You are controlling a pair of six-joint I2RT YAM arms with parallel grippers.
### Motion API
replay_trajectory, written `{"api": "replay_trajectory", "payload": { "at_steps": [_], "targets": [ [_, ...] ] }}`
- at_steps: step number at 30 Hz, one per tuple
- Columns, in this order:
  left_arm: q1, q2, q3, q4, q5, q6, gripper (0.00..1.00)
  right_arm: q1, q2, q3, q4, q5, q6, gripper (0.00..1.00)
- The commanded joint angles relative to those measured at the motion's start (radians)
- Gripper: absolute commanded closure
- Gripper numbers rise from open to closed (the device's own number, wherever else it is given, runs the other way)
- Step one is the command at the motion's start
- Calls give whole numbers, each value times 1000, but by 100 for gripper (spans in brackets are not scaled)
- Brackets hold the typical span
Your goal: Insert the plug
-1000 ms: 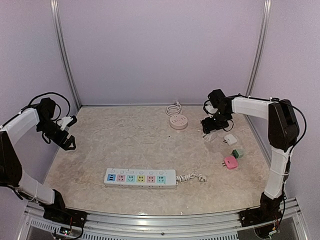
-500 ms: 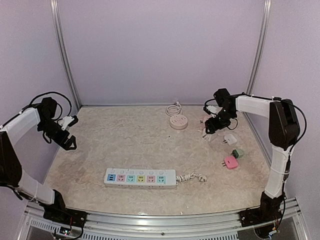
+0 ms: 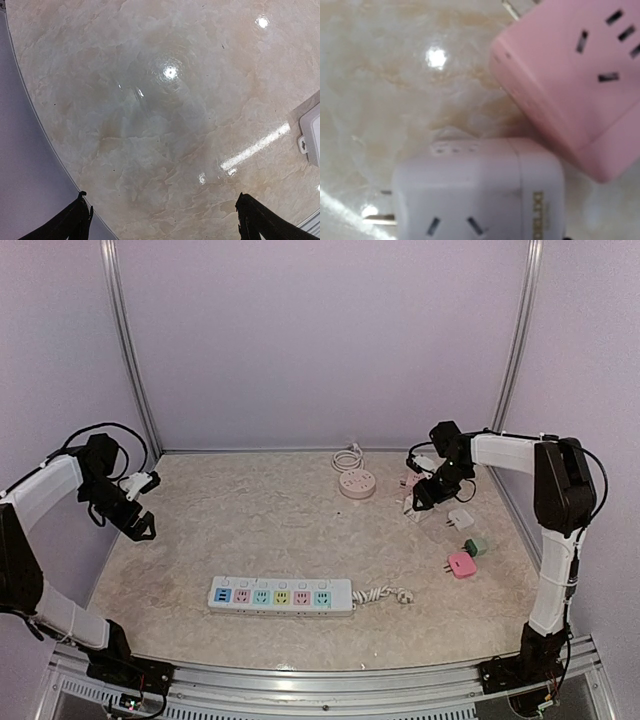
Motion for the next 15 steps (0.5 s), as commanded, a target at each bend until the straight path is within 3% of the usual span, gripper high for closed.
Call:
{"api": "replay_trajectory", "payload": {
  "at_steps": [1, 5, 11, 15],
  "targets": [
    [-8, -20, 20, -13, -3, -11, 1, -8, 50, 5, -15, -11, -8, 43],
    [-10, -23, 24, -16, -1, -9, 1, -8, 55, 5, -25, -19, -3, 51],
    [-19, -27, 34, -29, 12, -9, 1, -8, 0, 0, -36, -74, 35, 96],
    [-52, -35, 69, -75, 10, -2, 1, -1, -91, -25, -32, -106, 138, 100]
  ]
}}
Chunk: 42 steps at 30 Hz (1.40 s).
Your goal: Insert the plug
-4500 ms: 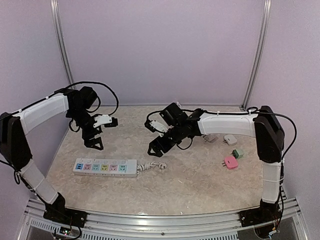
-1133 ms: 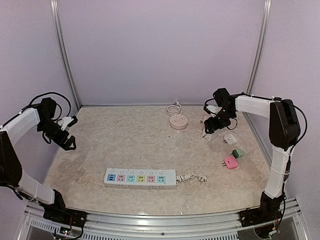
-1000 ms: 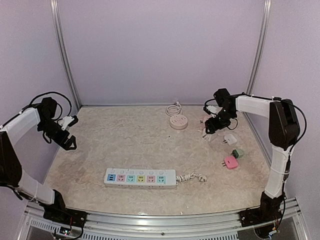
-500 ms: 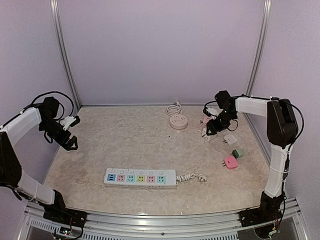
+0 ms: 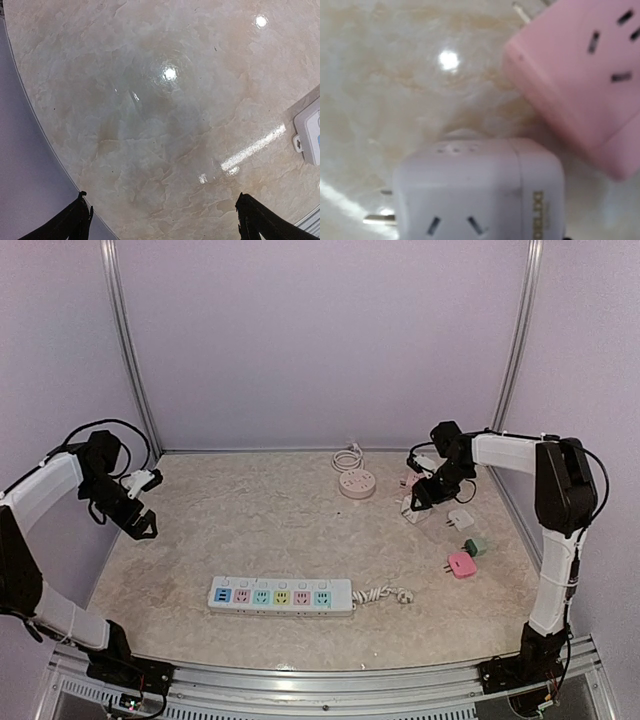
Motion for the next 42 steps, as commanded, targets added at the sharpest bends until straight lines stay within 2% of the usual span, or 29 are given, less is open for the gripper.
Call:
{"api": "replay_trajectory", "payload": {
  "at_steps": [1, 6, 10, 16, 19, 23, 26, 29, 35, 42],
  "targets": [
    [-47, -29, 73, -78, 9, 0, 1, 6, -117, -37, -24, -78, 140, 100],
    [-201, -55, 191, -151, -13, 6, 1, 108, -258, -74, 25, -122, 373, 100],
    [-437, -61, 327, -213, -105, 46, 1, 243, -325, -64, 108, -175, 545, 100],
    [-772, 30, 533, -279, -312, 125, 1, 455, -337, 40, 192, -162, 683, 100],
    [-888, 14, 578, -261, -309, 164, 1, 540, -347, 78, 221, -121, 713, 100],
    [-956, -54, 549, -180, -164, 138, 1, 631, -373, 64, 304, -67, 748, 100],
    [-1026, -124, 449, -16, -141, 96, 1, 685, -384, 47, 358, -43, 764, 100],
    [-1054, -138, 440, 96, -104, -1, 1, 724, -392, 36, 401, -32, 774, 100],
    [-1058, -78, 386, 156, -156, 24, 1, 760, -451, -34, 500, -15, 802, 100],
    [-1058, -56, 387, 237, -221, 50, 2, 789, -448, -23, 517, -24, 797, 100]
  ]
}}
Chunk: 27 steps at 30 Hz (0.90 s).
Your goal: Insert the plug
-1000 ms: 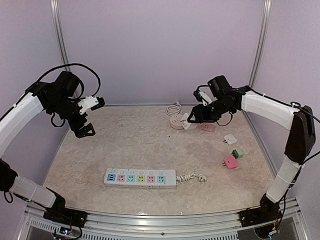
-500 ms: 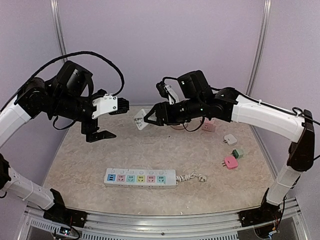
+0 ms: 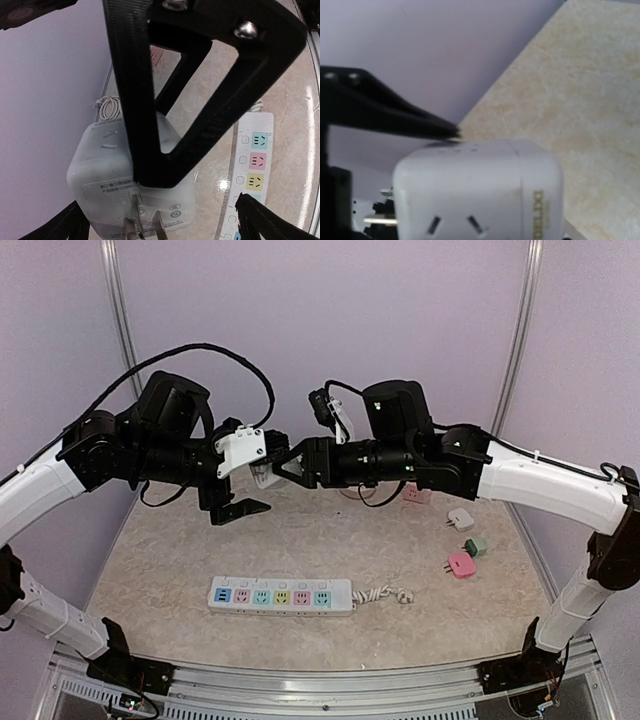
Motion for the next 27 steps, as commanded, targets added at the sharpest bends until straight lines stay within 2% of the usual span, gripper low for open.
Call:
{"api": "replay_trajectory", "payload": {
  "at_steps": [1, 8, 11, 13, 17, 20, 21, 22, 23, 24, 25, 26, 27],
  "targets": [
    [-5, 1, 12, 86, -43, 5, 4, 26, -27, 8, 60, -2, 6, 100],
    [-5, 0, 14, 64, -12, -10, 31, 34, -29, 13, 86, -27, -6, 100],
    [-5, -1, 8, 60, -15, -10, 36, 39, -25, 36, 70, -30, -23, 100],
    [-4, -1, 12, 67, -20, -13, 44, 40, -24, 48, 57, -30, -35, 100],
    [-5, 0, 24, 77, -29, -25, 72, 43, -25, 48, 66, -56, -55, 100],
    [-5, 2, 56, 66, -25, -76, 100, 43, -37, 56, 60, -66, -111, 99],
    [-5, 5, 77, 56, -11, -101, 100, 43, -48, 57, 57, -66, -139, 86],
    [-5, 5, 103, 39, 15, -123, 100, 42, -62, 58, 55, -72, -174, 67],
    [-5, 6, 129, 22, 43, -155, 100, 43, -79, 49, 58, -83, -229, 40],
    [-5, 6, 160, 4, 94, -183, 100, 43, -102, 34, 65, -99, -291, 17],
    [-5, 6, 191, -15, 140, -210, 100, 43, -130, 7, 83, -116, -349, 7],
    [-5, 7, 228, -41, 184, -238, 100, 43, -165, -31, 128, -136, -406, 2],
    [-5, 9, 262, -59, 238, -261, 100, 42, -203, -81, 186, -160, -451, 1]
  ]
}}
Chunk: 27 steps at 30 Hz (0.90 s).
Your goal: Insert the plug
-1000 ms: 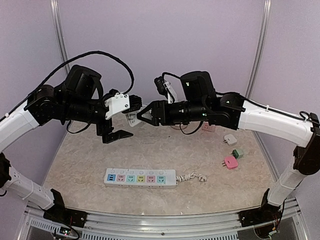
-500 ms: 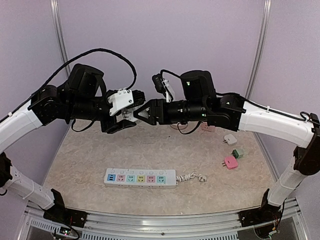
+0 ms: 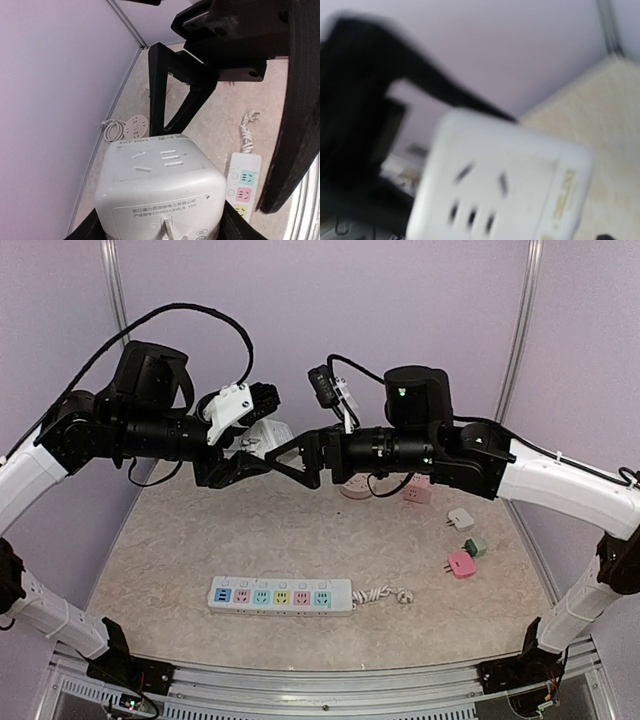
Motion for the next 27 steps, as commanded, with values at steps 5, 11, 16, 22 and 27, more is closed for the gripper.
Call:
{"api": "replay_trajectory", "payload": {
  "at_steps": [5, 11, 16, 22, 27],
  "targets": [
    [-5, 12, 255, -100, 462, -276, 100, 17, -227, -225, 387, -222, -348, 0],
    [-5, 28, 299, -67, 613, -366, 100, 18, -175, -238, 601, -333, -231, 3],
    [-5, 32, 291, -63, 632, -369, 100, 41, -128, -230, 653, -293, -202, 9],
    [-5, 40, 296, -60, 633, -368, 100, 52, -90, -196, 648, -315, -194, 43],
    [-5, 35, 284, -88, 595, -320, 100, 52, -102, -199, 628, -329, -179, 99]
  ]
}}
